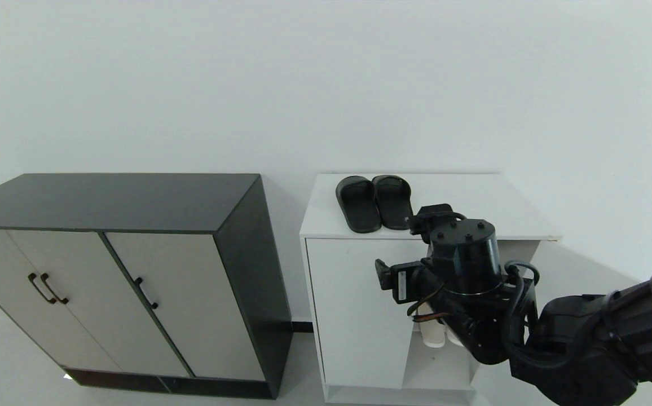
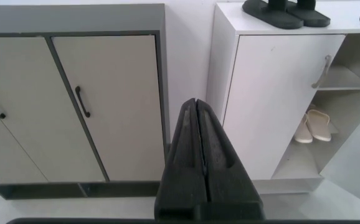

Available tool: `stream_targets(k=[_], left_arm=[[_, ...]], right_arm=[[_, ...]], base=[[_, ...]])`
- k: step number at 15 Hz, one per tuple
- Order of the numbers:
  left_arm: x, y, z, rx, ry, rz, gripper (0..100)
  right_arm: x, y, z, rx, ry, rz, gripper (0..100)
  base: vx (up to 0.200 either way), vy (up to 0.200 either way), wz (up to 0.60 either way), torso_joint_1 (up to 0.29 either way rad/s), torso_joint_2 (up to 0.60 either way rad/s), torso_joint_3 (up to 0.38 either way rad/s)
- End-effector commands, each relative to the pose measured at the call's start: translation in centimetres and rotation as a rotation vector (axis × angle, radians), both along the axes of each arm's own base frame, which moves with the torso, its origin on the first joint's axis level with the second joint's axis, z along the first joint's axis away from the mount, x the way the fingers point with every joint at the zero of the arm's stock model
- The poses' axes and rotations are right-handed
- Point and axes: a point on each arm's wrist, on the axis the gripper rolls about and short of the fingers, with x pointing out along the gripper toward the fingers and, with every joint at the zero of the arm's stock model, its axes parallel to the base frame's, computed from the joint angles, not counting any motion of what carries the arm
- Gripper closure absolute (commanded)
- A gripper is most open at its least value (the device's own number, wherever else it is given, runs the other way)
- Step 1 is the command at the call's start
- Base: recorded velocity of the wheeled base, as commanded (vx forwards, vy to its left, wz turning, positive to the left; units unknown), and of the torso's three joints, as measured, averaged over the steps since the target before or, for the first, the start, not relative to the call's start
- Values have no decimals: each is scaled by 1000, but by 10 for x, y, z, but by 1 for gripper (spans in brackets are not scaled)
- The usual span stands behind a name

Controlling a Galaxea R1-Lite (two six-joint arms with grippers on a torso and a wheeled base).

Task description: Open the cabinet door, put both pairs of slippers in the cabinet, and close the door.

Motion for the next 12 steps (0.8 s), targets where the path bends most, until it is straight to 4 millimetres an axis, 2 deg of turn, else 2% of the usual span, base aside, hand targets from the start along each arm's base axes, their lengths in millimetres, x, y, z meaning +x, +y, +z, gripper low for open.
stream_targets(k=[1,9,12], left_arm=[[0,0,0,0,1,-2,100],[0,0,0,0,1,-2,100],[0,0,0,-1,1,-2,100]], right_arm=[[-2,-1,7,18,-15,2,0],[2,3,0,18,-17,-1,0],[4,7,-15,1,3,4,0]], base=[[200,0,0,-12,-7,2],[200,0,0,4,3,1],[200,0,0,-4,4,4]])
